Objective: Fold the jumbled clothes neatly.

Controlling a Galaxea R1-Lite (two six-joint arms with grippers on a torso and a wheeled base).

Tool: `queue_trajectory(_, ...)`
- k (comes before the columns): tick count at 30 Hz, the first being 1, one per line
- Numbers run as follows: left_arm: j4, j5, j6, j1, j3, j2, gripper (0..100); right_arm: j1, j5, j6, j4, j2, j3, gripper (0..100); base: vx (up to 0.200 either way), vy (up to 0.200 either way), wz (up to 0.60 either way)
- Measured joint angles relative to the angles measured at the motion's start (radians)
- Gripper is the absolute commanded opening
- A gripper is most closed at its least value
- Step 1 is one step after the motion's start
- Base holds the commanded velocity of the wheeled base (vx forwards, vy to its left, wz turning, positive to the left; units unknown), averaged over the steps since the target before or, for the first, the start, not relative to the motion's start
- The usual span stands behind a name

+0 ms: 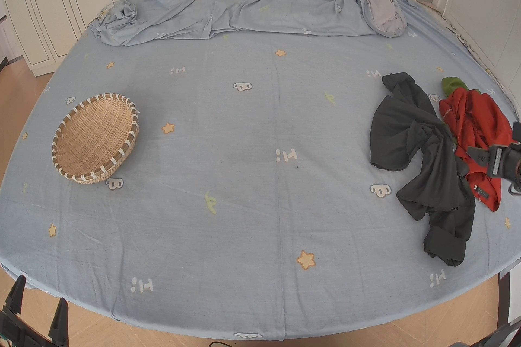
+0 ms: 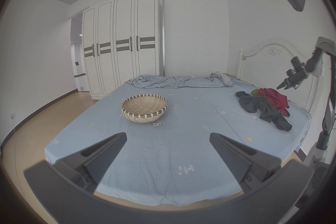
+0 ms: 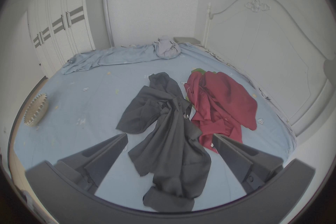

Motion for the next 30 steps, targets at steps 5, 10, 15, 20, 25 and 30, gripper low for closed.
queue_trajectory(5,0.0,0.0,0.0,0.0,0.0,0.0,100,-0.024,0.001,-0.002,-0.016,0.243,-0.184,100,0.0,0.0,0.0)
queue_trajectory(10,0.0,0.0,0.0,0.0,0.0,0.0,100,-0.046,0.005,-0.003,-0.017,0.5,-0.406,100,0.0,0.0,0.0)
queue_trajectory(15,0.0,-0.001,0.0,0.0,0.0,0.0,100,-0.067,0.014,-0.004,-0.011,0.735,-0.616,100,0.0,0.0,0.0)
queue_trajectory(20,0.001,0.0,0.0,0.0,0.0,0.0,100,-0.08,0.045,0.002,0.029,0.885,-0.751,100,0.0,0.0,0.0)
queue_trajectory(25,0.001,-0.001,0.0,0.0,0.0,0.0,100,-0.077,0.075,0.018,0.056,0.954,-0.808,100,0.0,0.0,0.0)
queue_trajectory(30,0.0,-0.001,0.0,0.0,0.0,0.0,100,-0.06,0.091,0.037,0.076,0.963,-0.818,100,0.0,0.0,0.0)
